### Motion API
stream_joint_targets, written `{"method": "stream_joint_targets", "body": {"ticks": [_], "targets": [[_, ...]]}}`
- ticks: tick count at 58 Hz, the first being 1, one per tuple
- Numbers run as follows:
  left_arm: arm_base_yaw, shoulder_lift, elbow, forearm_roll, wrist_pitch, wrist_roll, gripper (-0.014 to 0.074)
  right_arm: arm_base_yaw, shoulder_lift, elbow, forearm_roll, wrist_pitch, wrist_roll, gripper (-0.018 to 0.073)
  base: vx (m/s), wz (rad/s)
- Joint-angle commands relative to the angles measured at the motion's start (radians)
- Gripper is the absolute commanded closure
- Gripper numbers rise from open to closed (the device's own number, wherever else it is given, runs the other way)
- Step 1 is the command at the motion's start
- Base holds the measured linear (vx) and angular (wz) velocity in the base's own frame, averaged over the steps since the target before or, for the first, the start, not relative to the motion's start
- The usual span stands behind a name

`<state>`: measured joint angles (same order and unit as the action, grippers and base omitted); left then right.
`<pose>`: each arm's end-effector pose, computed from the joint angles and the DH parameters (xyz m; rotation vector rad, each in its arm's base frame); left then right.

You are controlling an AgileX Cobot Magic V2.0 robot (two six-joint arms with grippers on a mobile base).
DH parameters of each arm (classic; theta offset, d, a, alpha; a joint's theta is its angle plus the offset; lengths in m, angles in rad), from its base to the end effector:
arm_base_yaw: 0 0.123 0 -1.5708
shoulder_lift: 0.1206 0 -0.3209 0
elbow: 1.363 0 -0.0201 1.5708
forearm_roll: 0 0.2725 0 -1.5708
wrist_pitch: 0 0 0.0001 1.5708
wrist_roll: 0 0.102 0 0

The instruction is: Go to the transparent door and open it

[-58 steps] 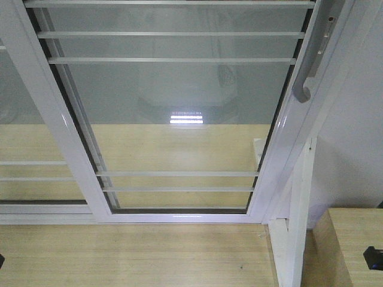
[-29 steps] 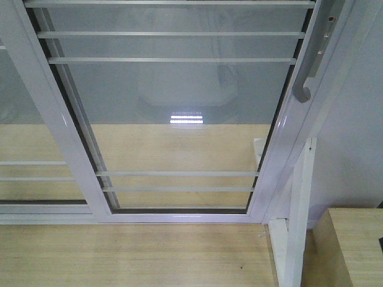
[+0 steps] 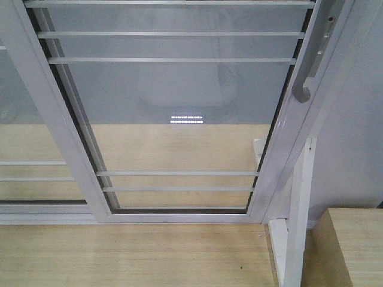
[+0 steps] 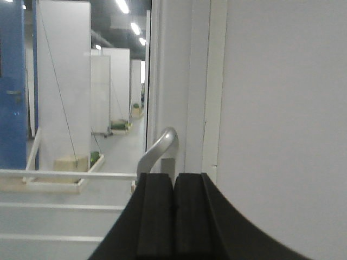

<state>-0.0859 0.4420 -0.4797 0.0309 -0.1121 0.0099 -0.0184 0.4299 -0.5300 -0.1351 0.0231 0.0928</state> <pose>0.0952 -0.0086 0.3719 0.0872 1.3311 -0.0407 0.0911 -0.0020 0.3780 -0.0142 1.4065 -0.0525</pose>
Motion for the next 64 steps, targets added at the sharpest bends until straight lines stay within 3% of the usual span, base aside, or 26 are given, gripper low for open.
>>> {"method": "stream_joint_targets", "body": {"ticks": [1,12,24,33,42,50,56,64], "targets": [[-0.005,0.118,-0.053,-0.003,-0.114,0.009,0.0599,-0.004,0.146,-0.053,-0.024,-0.112,-0.007,0.0565,0.00,0.00],[-0.005,0.296,-0.051,-0.003,-0.190,0.010,0.0594,-0.004,0.383,-0.052,-0.021,-0.270,0.002,0.0561,0.00,0.00],[-0.005,0.391,-0.051,-0.003,-0.189,0.010,0.0553,-0.004,0.514,-0.052,-0.012,-0.272,0.005,0.0503,0.00,0.00],[-0.005,0.405,-0.051,-0.003,-0.184,0.010,0.0444,-0.004,0.553,-0.052,-0.025,-0.273,0.004,0.0350,0.00,0.00],[-0.005,0.409,-0.051,-0.003,-0.184,0.010,0.0257,-0.004,0.592,-0.052,-0.033,-0.282,0.004,0.0108,0.00,0.00],[-0.005,0.409,-0.051,-0.003,-0.181,0.010,0.0112,-0.004,0.627,-0.052,-0.031,-0.325,0.006,-0.0047,0.00,0.00],[-0.005,0.409,-0.051,-0.003,-0.182,0.010,0.0062,-0.004,0.653,-0.052,-0.025,-0.358,0.005,-0.0078,0.00,0.00],[-0.005,0.409,-0.051,-0.003,-0.182,0.008,0.0058,-0.004,0.705,-0.052,-0.070,-0.452,0.004,-0.0057,0.00,0.00]]}}
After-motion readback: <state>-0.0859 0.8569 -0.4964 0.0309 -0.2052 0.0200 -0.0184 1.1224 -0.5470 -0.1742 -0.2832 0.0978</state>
